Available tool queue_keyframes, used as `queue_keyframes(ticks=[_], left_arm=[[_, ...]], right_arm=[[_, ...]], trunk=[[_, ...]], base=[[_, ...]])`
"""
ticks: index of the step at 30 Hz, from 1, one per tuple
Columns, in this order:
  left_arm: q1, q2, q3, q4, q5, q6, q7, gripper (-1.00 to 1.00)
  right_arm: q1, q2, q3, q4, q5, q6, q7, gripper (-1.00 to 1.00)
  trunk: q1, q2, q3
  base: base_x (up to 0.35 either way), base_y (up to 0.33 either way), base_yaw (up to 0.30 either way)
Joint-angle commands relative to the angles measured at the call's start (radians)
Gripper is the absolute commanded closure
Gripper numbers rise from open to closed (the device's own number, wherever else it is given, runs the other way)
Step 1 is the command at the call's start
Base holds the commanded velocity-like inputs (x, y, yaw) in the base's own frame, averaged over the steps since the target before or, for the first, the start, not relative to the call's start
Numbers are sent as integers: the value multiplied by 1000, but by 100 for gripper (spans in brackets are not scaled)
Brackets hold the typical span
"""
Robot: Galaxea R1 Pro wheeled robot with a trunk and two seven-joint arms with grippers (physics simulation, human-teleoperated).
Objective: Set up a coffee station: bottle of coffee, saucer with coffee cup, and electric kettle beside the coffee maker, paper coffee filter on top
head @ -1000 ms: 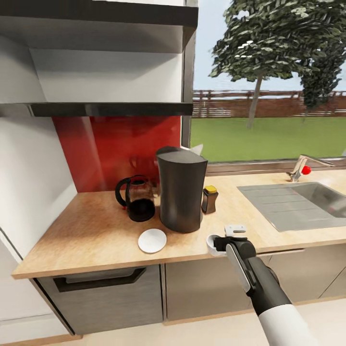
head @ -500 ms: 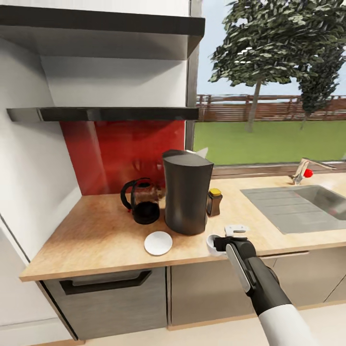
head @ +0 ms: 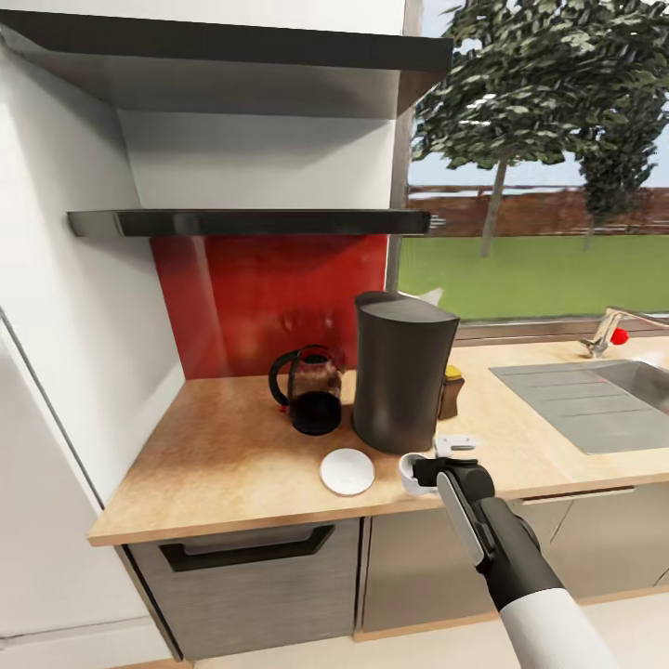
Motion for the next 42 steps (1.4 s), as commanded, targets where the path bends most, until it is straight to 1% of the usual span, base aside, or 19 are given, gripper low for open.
queue_keyframes(ticks=[1, 9, 21, 28, 36, 42], left_arm=[[-1, 0, -4, 1, 9, -5, -2, -100], [-1, 0, -4, 3, 9, -5, -3, -100], [-1, 0, -5, 2, 9, -5, -3, -100], [-1, 0, -3, 0, 10, -5, 1, -100], [-1, 0, -3, -2, 10, -5, 4, -100], [-1, 1, -2, -2, 10, -5, -3, -100]], right_arm=[[-1, 0, 1, 0, -10, 3, -10, 100], [-1, 0, 1, 0, -10, 3, -10, 100], [-1, 0, 1, -1, -10, 3, -10, 100], [-1, 0, 2, 0, -10, 3, -10, 100], [-1, 0, 3, 0, -10, 3, -10, 100], [-1, 0, 4, 4, -10, 4, -10, 100]], trunk=[[0, -1, -1], [0, -1, -1], [0, -1, 0], [0, -1, 0], [0, -1, 0], [0, -1, 0]], base=[[0, 303, 0], [0, 288, 0], [0, 29, 0], [44, 158, 0], [19, 33, 0], [160, 210, 0]])
